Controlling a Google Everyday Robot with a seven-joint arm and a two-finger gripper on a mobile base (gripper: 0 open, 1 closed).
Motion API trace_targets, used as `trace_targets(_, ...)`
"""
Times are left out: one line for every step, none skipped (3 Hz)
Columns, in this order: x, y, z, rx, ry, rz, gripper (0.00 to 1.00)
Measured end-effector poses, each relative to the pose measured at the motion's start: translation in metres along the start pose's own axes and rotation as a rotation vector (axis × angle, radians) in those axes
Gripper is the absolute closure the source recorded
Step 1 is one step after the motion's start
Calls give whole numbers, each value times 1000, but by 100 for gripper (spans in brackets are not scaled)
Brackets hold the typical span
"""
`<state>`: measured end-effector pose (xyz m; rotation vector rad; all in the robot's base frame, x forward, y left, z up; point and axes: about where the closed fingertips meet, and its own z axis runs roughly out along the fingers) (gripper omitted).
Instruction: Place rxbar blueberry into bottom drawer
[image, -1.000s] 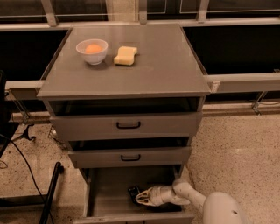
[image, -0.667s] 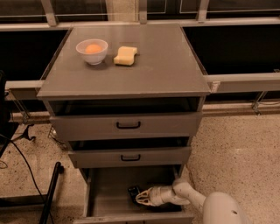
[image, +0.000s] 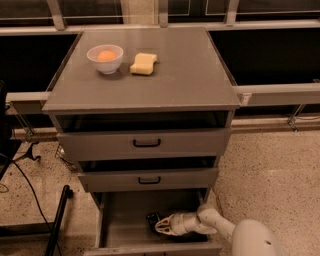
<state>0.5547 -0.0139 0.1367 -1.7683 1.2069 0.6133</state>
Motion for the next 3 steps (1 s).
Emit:
trace_targets(0, 0, 0, 0, 0, 0, 15)
trace_targets(0, 0, 0, 0, 0, 0, 0)
trace_targets(0, 0, 0, 0, 0, 0, 0)
